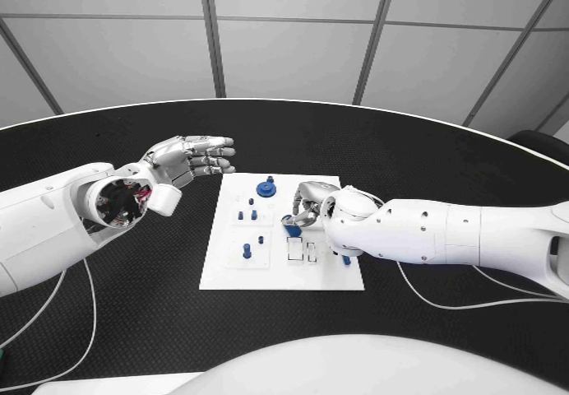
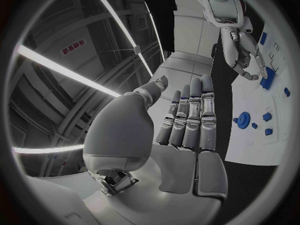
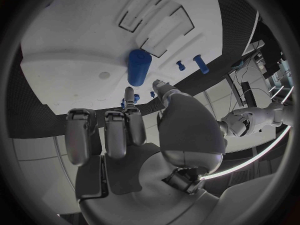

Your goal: Assemble the parts on the task board

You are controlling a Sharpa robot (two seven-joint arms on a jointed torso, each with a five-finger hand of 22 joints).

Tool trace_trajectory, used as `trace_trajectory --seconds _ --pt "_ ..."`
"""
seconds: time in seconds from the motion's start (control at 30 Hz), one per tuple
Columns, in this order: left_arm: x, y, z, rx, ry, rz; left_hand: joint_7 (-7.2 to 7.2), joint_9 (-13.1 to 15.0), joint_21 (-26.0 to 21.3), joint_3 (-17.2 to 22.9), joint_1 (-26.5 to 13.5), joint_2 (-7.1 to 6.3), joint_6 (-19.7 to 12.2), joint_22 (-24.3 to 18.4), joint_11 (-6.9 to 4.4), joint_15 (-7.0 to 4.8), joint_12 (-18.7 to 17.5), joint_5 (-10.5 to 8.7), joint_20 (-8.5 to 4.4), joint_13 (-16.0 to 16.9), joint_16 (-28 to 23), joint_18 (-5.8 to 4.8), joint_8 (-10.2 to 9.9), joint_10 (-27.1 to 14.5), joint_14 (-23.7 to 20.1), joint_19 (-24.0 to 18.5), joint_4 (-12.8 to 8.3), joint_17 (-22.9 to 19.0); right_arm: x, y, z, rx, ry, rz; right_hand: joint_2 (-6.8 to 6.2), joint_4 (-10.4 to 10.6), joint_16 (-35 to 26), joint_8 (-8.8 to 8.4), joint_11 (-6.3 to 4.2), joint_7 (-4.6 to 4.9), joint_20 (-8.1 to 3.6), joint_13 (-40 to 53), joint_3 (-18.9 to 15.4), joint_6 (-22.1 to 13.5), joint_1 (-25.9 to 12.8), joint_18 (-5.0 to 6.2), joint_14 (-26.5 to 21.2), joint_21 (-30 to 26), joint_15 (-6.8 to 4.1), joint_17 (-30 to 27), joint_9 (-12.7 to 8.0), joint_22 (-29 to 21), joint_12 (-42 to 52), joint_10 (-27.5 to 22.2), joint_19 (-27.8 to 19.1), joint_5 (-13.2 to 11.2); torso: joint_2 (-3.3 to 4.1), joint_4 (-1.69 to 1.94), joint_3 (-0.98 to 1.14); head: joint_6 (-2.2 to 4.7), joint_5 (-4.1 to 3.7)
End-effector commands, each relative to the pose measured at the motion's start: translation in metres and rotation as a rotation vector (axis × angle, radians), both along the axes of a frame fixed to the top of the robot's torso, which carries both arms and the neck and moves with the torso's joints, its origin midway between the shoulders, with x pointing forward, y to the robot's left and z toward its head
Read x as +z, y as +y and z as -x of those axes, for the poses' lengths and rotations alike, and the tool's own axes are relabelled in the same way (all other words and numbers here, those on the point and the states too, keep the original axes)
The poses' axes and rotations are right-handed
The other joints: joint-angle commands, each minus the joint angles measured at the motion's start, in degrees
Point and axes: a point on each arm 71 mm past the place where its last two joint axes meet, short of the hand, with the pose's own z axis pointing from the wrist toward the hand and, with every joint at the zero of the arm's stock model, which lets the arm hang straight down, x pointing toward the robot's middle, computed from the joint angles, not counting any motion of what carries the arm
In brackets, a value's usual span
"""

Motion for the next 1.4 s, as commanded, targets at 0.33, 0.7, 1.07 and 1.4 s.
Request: trace_trajectory --seconds 0.33,0.7,1.07,1.4 --pt "0.0 -0.001 0.0 -0.002 0.0 0.001 -0.13 -0.1 -0.2 0.0 -0.4 0.03 -0.3 -0.1 0.01 0.18 0.2 -0.24 -0.17 -0.1 -0.3 0.68 -0.2 -0.3 -0.1 0.4 0.4 0.1 -0.006 0.005 -0.003 0.009 0.021 0.024 0.43 0.1 -0.2 0.39 -0.26 -0.1 0.34 11.1 -0.3 0.7 -0.2 -0.62 5.9 0.0 -0.06 14.8 -0.1 14.6 -0.3 2.2 5.7 -0.1 0.03 0.0 0.02 0.0 0.06" --pt "0.0 -0.001 0.0 -0.004 0.0 0.001 -0.13 -0.1 -0.2 0.0 -0.4 0.03 -0.3 -0.1 0.01 0.18 0.2 -0.24 -0.17 -0.1 -0.3 0.68 -0.2 -0.3 -0.1 0.4 0.4 0.1 -0.012 0.007 -0.004 0.014 0.04 0.044 0.66 0.0 -0.2 0.47 -0.33 -0.17 0.29 11.1 -0.2 0.9 0.0 -0.62 5.9 0.0 -0.12 14.8 -0.1 14.6 -0.3 2.2 5.7 -0.1 0.04 -0.04 0.04 0.0 0.17" --pt "0.0 -0.001 0.001 -0.003 0.001 0.0 -0.16 -0.1 -0.4 0.0 -0.3 0.01 -0.3 -0.2 -0.01 0.18 0.3 -0.24 -0.15 -0.1 -0.3 0.69 -0.2 -0.4 -0.2 0.5 0.6 0.2 -0.02 0.009 -0.005 0.016 0.058 0.061 0.89 -0.1 -0.2 0.49 -0.38 -0.22 0.23 11.1 -0.1 0.9 0.4 -0.61 5.9 0.0 -0.18 14.8 -0.1 14.6 -0.3 2.2 5.7 0.0 -0.02 -0.09 0.11 0.0 0.12" --pt "0.0 -0.001 0.001 -0.004 0.001 0.0 -0.16 -0.1 -0.4 0.0 -0.3 0.01 -0.3 -0.2 -0.01 0.18 0.3 -0.24 -0.15 -0.1 -0.3 0.69 -0.2 -0.4 -0.2 0.5 0.6 0.2 -0.021 0.009 -0.005 0.018 0.059 0.063 1.35 -0.4 -0.1 0.48 -0.45 -0.27 0.14 11.2 0.5 1.0 1.1 -0.66 5.9 0.1 -0.27 14.8 -0.2 14.7 -0.1 2.3 5.8 0.7 -0.11 -0.01 0.01 0.0 0.11"
